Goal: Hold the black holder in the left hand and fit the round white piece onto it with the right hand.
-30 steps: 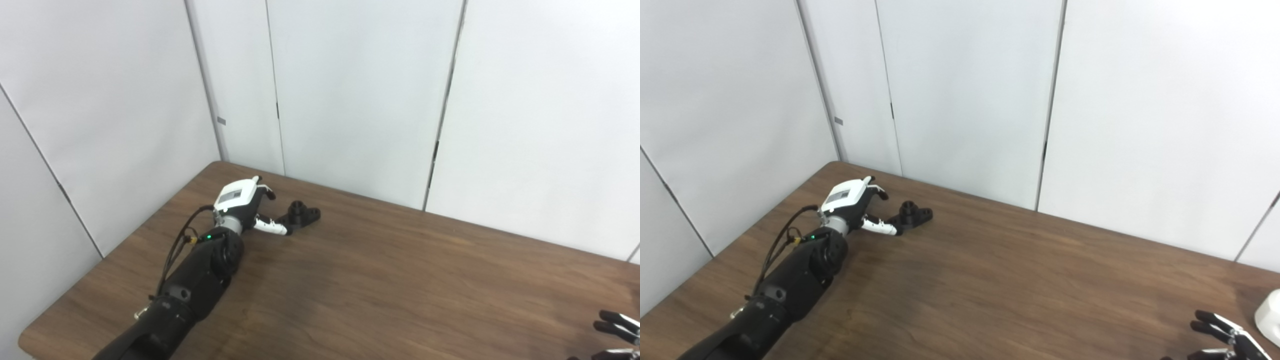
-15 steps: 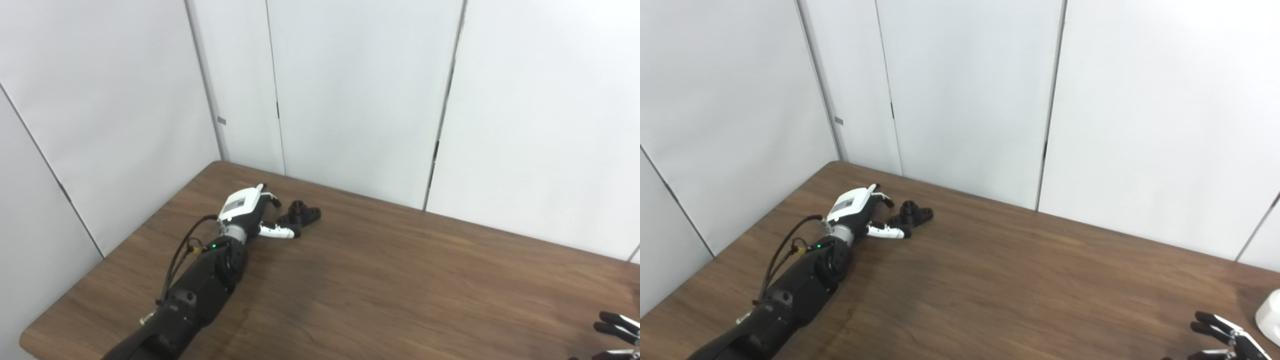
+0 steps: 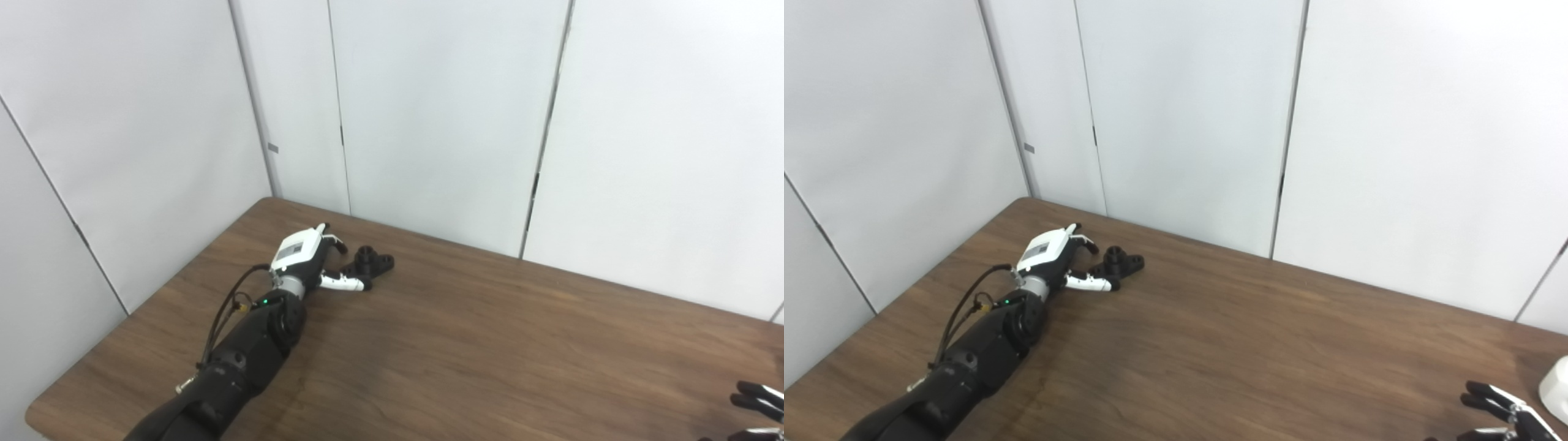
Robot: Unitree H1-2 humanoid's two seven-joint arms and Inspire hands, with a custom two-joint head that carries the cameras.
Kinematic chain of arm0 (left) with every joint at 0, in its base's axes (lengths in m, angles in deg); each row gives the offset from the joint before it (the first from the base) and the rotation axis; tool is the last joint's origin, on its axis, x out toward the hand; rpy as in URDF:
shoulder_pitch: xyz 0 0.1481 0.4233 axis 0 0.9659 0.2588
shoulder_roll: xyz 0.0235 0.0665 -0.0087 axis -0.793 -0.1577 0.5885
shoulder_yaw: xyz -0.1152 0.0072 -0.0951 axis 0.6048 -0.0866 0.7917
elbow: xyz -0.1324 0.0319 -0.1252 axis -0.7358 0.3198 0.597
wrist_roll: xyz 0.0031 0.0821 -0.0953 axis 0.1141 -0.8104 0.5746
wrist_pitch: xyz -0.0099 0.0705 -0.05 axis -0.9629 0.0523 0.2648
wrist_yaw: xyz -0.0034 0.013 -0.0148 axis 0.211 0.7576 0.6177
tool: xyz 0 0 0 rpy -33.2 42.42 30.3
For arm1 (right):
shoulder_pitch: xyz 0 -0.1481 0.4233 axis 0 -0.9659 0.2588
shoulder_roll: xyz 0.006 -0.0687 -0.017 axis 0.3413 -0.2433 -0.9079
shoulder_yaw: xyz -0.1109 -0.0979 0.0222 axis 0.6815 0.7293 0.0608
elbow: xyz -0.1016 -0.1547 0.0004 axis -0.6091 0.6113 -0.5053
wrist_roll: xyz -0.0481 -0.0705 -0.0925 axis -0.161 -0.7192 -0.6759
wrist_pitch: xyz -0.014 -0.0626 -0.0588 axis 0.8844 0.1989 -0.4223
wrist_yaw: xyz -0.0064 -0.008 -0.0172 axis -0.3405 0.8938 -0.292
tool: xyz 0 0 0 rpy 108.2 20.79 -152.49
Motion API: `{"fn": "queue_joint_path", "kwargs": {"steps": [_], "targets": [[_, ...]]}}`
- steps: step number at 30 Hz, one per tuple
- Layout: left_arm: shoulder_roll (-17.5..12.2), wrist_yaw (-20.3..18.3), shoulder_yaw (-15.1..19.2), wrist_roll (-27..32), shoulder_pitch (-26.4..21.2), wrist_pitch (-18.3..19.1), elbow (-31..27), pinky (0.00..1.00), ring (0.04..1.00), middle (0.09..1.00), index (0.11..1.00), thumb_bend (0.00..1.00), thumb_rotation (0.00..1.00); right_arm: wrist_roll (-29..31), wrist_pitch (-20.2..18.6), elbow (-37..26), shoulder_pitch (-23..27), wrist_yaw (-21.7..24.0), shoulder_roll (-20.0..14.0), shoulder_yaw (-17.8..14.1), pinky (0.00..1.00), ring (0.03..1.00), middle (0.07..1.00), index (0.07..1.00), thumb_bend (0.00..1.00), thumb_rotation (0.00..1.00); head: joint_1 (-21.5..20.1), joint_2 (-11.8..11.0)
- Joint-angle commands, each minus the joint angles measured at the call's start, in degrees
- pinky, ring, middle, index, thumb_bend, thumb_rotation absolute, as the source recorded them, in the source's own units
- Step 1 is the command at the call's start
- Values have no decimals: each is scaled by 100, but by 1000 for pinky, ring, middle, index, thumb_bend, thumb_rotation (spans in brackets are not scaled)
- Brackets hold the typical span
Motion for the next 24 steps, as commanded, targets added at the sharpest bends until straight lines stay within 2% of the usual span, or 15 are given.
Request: {"fn": "queue_joint_path", "kwargs": {"steps": [1,2,3,5,13,16,24], "targets": [[57,-79,-24,148,-143,-201,113,997,1000,990,597,917,224,2,37,-254,107,-9,-36,-30,416,462,691,708,511,0,-4,11],[63,-84,-40,175,-141,-255,161,999,1000,989,533,685,135,4,5,-283,104,-5,-33,-32,418,462,692,710,511,0,-8,14],[65,-68,-64,192,-141,-317,212,1000,1000,982,510,606,104,-2,-20,-304,102,-6,-31,-33,419,462,692,710,511,0,-8,14],[87,-18,-87,246,-147,-463,342,1000,1000,961,488,542,76,-32,-43,-313,105,-23,-35,-31,419,462,691,710,511,0,-8,14],[195,-144,-85,478,-41,-496,277,1000,1000,939,480,525,64,-13,82,-249,130,-24,-78,-29,408,462,684,706,511,0,7,56],[199,-253,-189,472,30,-451,180,1000,1000,944,481,525,64,-13,71,-244,144,-26,-73,-28,406,462,686,707,511,0,8,56],[241,-341,-346,586,174,-722,212,1000,1000,938,482,525,62,-27,112,-164,192,-58,-40,-17,406,462,691,713,510,0,-54,66]]}}
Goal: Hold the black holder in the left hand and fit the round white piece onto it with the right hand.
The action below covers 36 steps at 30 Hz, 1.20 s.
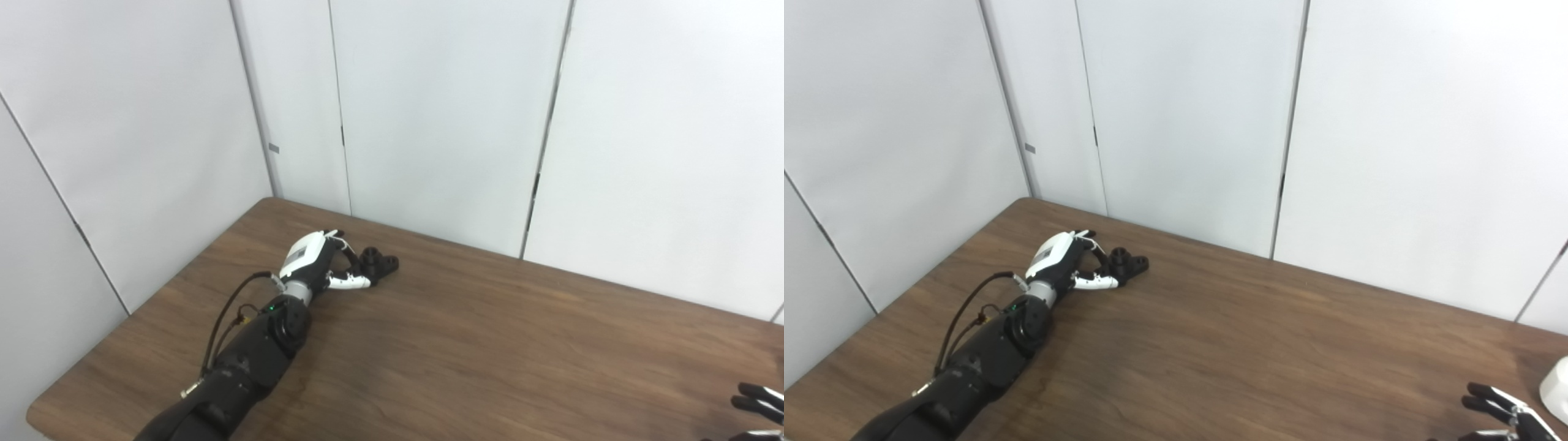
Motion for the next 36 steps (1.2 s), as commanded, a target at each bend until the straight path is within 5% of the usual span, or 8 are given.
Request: {"fn": "queue_joint_path", "kwargs": {"steps": [1,10,18,28,36], "targets": [[120,-418,-315,-120,227,-51,-113,1000,1000,941,482,525,63,-15,212,-130,203,-58,-25,-15,405,462,691,713,510,0,-20,7],[88,-925,-732,-50,674,-190,-1313,1000,1000,974,486,524,62,61,410,44,274,-57,-29,-3,410,461,678,700,510,0,-319,82],[332,-1435,-1289,-151,836,-191,-2430,1000,1000,985,485,524,64,395,489,195,342,-21,-7,-63,413,462,678,696,513,0,-1012,249],[777,-1796,-2061,-557,779,-599,-2853,993,1000,996,486,524,65,416,802,308,391,-55,-34,-62,404,463,675,697,514,0,-1773,471],[1005,-1842,-2379,-756,830,-804,-2789,971,1000,976,486,524,62,195,628,56,471,-69,-11,-28,403,464,673,702,514,0,-2415,670]]}}
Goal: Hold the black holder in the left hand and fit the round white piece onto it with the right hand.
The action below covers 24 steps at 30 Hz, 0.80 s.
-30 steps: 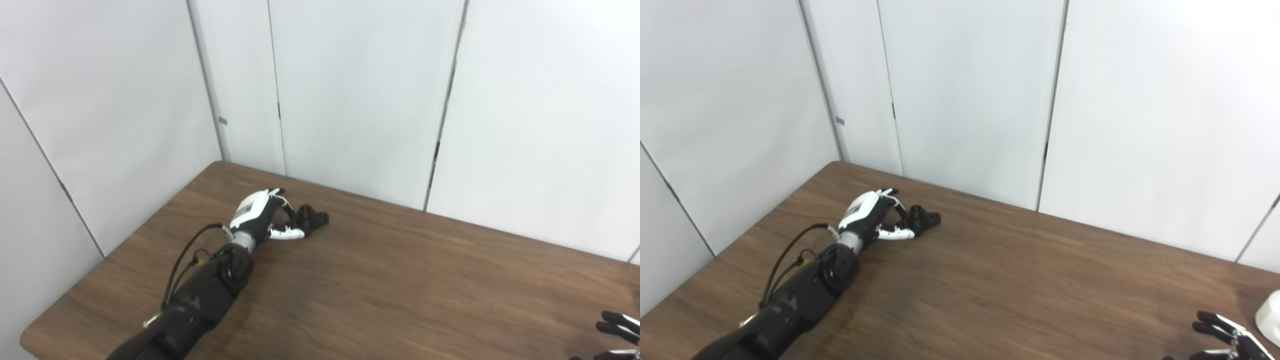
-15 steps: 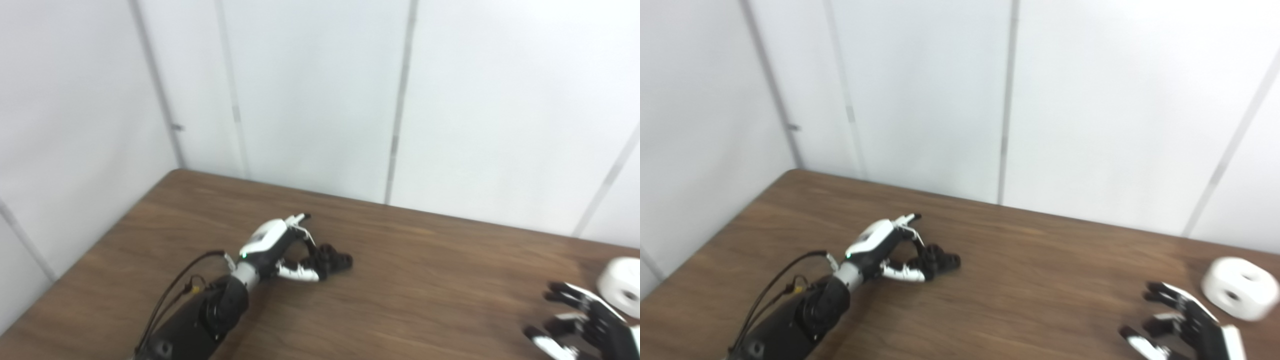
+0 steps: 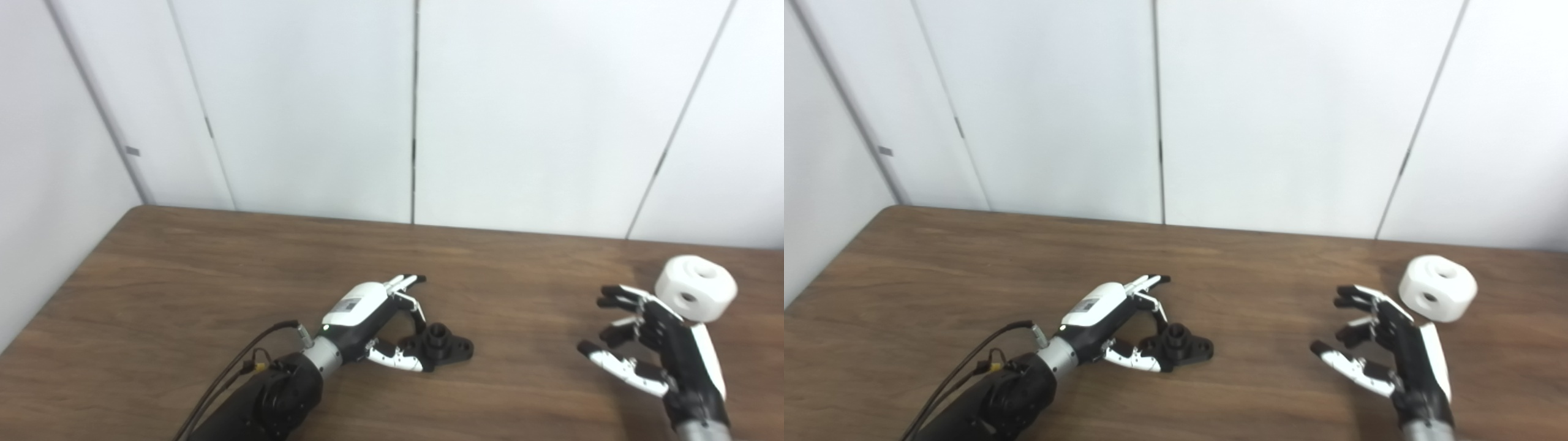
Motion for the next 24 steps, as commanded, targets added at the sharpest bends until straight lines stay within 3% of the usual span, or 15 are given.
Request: {"fn": "queue_joint_path", "kwargs": {"steps": [1,7,11,12,13,16,18,20,24], "targets": [[155,-428,-323,-221,102,-165,139,971,1000,978,486,524,61,-92,116,-273,204,-51,-14,1,402,463,672,702,514,0,-129,20],[242,-497,-525,-399,40,-243,368,988,1000,981,486,524,62,-309,-126,-568,249,0,-31,48,418,465,674,696,514,0,-589,33],[233,-480,-632,-527,16,-301,522,975,1000,978,486,524,63,-671,-548,-919,356,207,-351,37,415,465,675,712,514,0,-1127,-74],[211,-434,-639,-547,19,-360,584,969,1000,975,486,524,64,-963,-675,-1030,427,277,-540,40,418,465,677,714,515,0,-1294,-109],[181,-379,-637,-561,23,-445,646,959,1000,969,486,524,65,-1309,-854,-1162,505,370,-733,52,433,530,686,717,618,6,-1469,-155],[82,-304,-599,-578,37,-612,765,926,995,956,486,524,64,-2436,-1700,-1553,777,820,-1183,165,446,576,734,750,705,48,-2033,-365],[-13,-403,-554,-504,71,-589,687,924,993,954,487,524,62,-3598,-2430,-1786,1121,1507,-1581,353,471,614,755,761,726,106,-2367,-513],[-83,-481,-517,-442,102,-575,605,931,991,952,487,524,58,-4394,-2861,-1877,1419,2132,-1809,464,516,679,784,772,743,159,-2630,-650],[-189,-431,-474,-373,148,-789,625,903,960,931,487,523,54,-5894,-3019,-1748,2048,3617,-1889,422,630,830,882,818,822,212,-3205,-999]]}}
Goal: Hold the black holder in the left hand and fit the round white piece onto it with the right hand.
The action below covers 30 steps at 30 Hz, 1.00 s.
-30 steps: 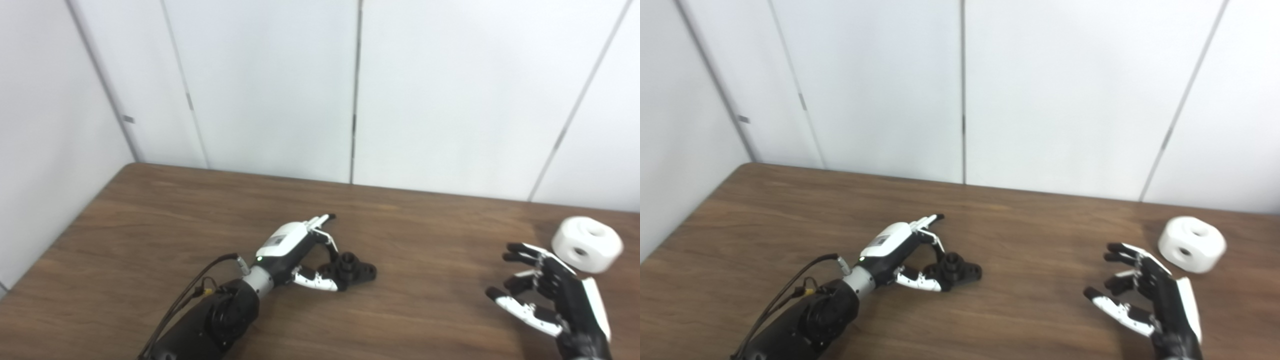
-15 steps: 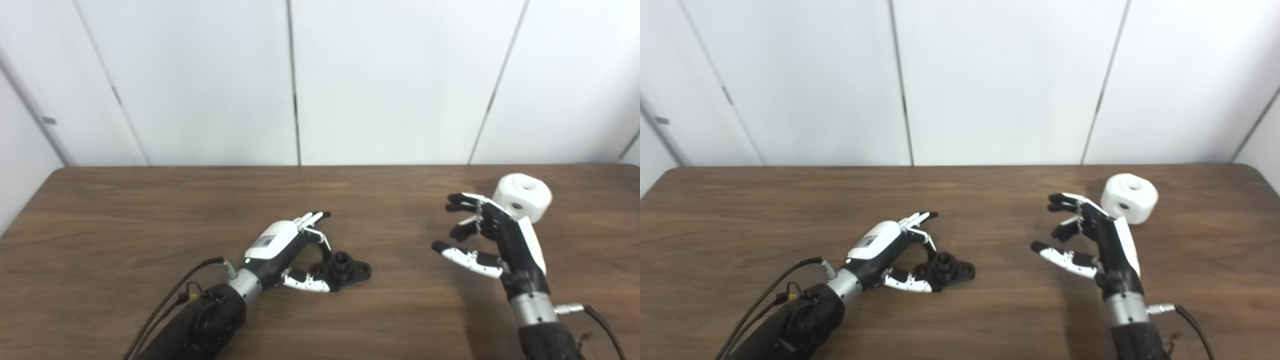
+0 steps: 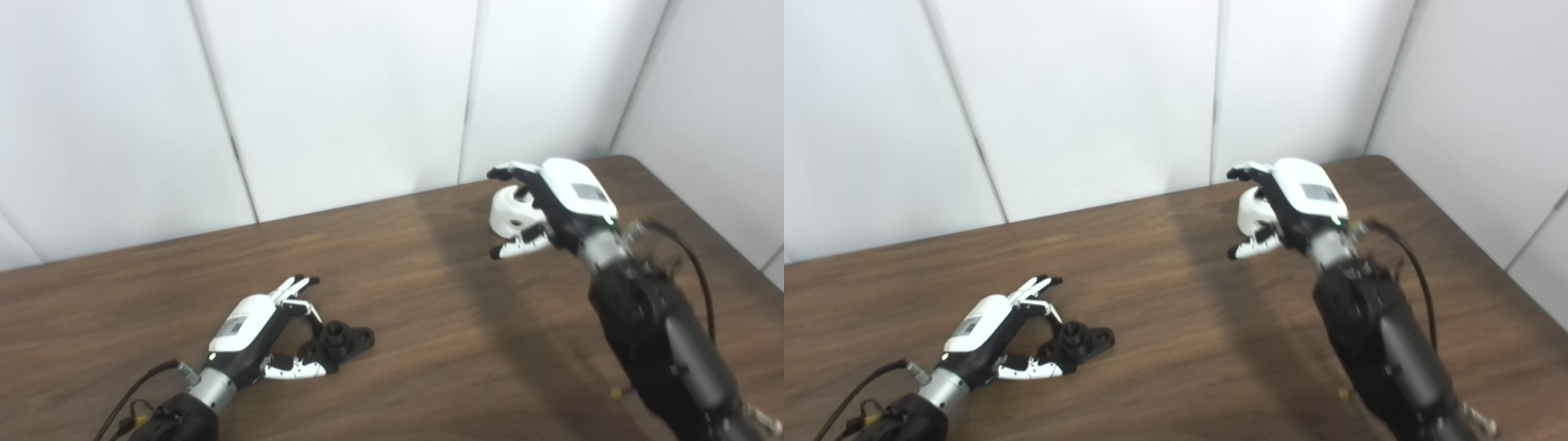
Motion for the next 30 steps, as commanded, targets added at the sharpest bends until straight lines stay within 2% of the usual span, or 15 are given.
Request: {"fn": "queue_joint_path", "kwargs": {"steps": [1,3,6,10,16,23,30], "targets": [[-199,-619,-269,-208,325,-93,147,894,951,926,487,523,53,-1080,-69,-170,607,881,-85,-89,717,882,919,841,849,249,-175,-112],[-232,-642,-265,-194,333,-124,183,889,949,924,487,523,52,-1524,-67,10,859,1340,-113,-91,801,921,947,856,884,264,-394,-267],[-271,-725,-264,-196,353,-85,154,899,955,927,487,523,51,-1899,-54,405,1173,1680,-177,-116,900,970,982,871,927,272,-487,-360],[-304,-762,-242,-204,371,-128,158,897,953,925,487,523,51,-2179,20,913,1502,1925,-288,-72,893,986,998,885,948,280,-522,-362],[-323,-684,-169,-152,421,-320,282,906,951,923,487,523,51,-2532,-34,1511,1789,2165,-270,-2,948,999,1000,909,994,314,-506,-376],[-350,-817,-168,-174,478,-241,104,926,948,926,488,523,52,-2374,-31,2058,1931,2214,-245,58,946,1000,1000,918,1000,330,-457,-354],[-358,-985,-166,-123,528,-38,-133,928,949,929,488,523,52,-2095,-48,2431,1960,2130,-240,173,992,1000,1000,928,1000,413,-400,-320]]}}
